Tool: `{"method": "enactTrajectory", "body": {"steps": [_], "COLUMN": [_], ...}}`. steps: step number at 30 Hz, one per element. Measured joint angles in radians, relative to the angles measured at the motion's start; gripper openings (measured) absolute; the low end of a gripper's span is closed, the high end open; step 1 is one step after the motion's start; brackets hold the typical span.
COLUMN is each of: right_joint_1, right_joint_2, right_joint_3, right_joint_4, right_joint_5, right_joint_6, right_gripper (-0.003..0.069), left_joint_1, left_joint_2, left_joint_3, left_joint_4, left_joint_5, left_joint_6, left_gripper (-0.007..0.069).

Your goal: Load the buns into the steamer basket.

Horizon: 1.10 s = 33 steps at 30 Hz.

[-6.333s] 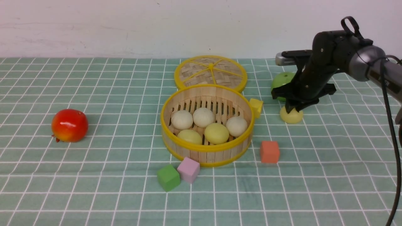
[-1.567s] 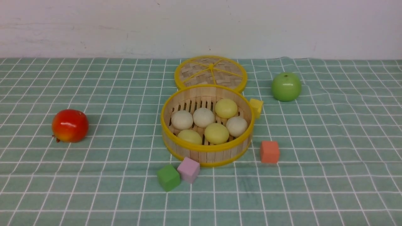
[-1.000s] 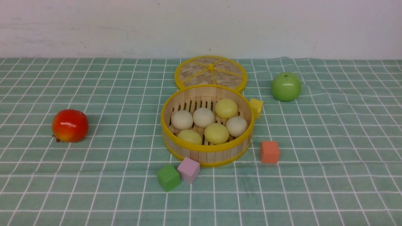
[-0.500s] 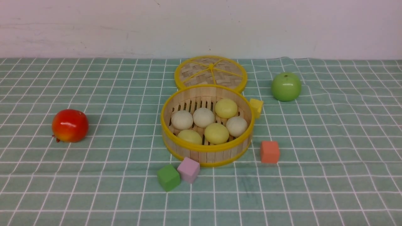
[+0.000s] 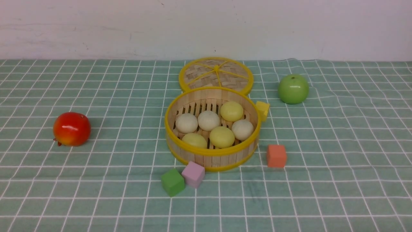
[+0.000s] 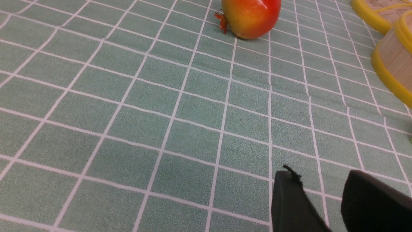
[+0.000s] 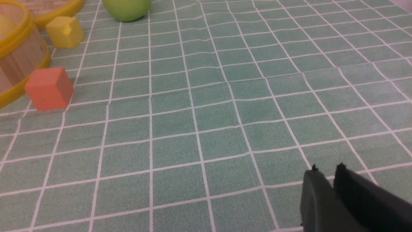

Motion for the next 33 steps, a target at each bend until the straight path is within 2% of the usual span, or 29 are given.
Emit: {"method": "enactTrajectory", "body": {"steps": [33], "right_joint_1": [0.000], "right_joint_2": [0.000], "right_joint_3": [0.000], "right_joint_4": [0.000], "right_joint_5": [0.000], "right_joint_6": [0.000], "right_gripper": [0.0116], "left_joint_1": [0.000], "left_joint_2": [0.000], "left_joint_3": [0.000], "left_joint_4": [0.000], "left_joint_5": [0.001], "left_joint_6": [0.000], "left_gripper": [0.0238]}}
